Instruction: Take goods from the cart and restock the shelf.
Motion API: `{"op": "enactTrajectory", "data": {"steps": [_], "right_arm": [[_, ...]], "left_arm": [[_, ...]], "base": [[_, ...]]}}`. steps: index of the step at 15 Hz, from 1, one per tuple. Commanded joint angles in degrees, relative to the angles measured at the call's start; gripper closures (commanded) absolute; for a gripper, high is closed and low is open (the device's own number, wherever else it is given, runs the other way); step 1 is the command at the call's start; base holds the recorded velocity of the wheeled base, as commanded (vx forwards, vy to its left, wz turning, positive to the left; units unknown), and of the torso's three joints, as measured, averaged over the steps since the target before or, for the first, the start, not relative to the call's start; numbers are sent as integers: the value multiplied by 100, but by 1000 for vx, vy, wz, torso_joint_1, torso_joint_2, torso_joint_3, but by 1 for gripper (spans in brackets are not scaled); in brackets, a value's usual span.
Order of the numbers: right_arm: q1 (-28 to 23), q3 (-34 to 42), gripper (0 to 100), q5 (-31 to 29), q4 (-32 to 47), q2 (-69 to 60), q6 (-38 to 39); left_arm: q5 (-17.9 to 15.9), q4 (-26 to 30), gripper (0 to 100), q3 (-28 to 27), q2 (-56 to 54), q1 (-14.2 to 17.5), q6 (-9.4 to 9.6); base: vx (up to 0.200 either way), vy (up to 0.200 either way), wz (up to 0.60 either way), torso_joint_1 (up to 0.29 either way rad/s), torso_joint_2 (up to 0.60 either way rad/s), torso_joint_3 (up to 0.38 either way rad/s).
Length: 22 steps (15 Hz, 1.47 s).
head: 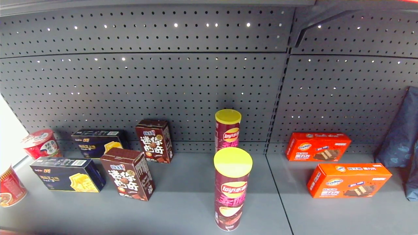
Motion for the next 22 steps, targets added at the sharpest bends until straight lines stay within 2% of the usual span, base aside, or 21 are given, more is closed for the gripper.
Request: {"op": "enactTrajectory", "data": {"steps": [1, 3, 8, 11, 12, 13, 14, 15, 16, 17, 21, 22], "right_arm": [[0, 2, 0, 42, -1, 6, 8], [0, 2, 0, 95, -1, 6, 8], [-9, 2, 0, 95, -19, 6, 70], [-9, 11, 0, 42, -28, 6, 281], [-9, 11, 0, -72, -28, 6, 263], [-9, 55, 0, -573, -63, 6, 201], [0, 81, 0, -714, -133, 6, 193], [0, 90, 0, -380, -151, 6, 184], [0, 90, 0, 815, -10, 6, 17], [26, 64, 0, 991, 236, 14, -229], [0, 81, 0, 815, 201, -12, -62], [0, 81, 0, 815, 201, -12, -62]], "left_arm": [[-101, 25, 0, 12, 15, 9, 246], [-145, 34, 0, 12, 15, 9, 167], [-145, 25, 0, 12, 15, 9, 237], [-101, 34, 0, 12, 15, 9, 184], [-92, 34, 0, 12, 15, 9, 184], [-83, 34, 0, 12, 15, 18, 176], [-83, 25, 0, 12, 15, 18, 167], [-74, 25, 0, 12, 15, 18, 149], [-30, 25, 0, 12, 15, 18, 61], [-13, 25, 0, 12, 15, 18, 44], [75, 7, 0, 12, 15, 27, 35], [40, -10, 0, 12, 15, 27, 158]], "base": [[0, 0, 0, 0, 0, 0], [0, 0, 0, 0, 0, 0], [0, 0, 0, 0, 0, 0], [0, 0, 0, 0, 0, 0], [0, 0, 0, 0, 0, 0], [0, 0, 0, 0, 0, 0], [0, 0, 0, 0, 0, 0], [0, 0, 0, 0, 0, 0], [0, 0, 0, 0, 0, 0], [0, 0, 0, 0, 0, 0], [0, 0, 0, 0, 0, 0], [0, 0, 0, 0, 0, 0]]}}
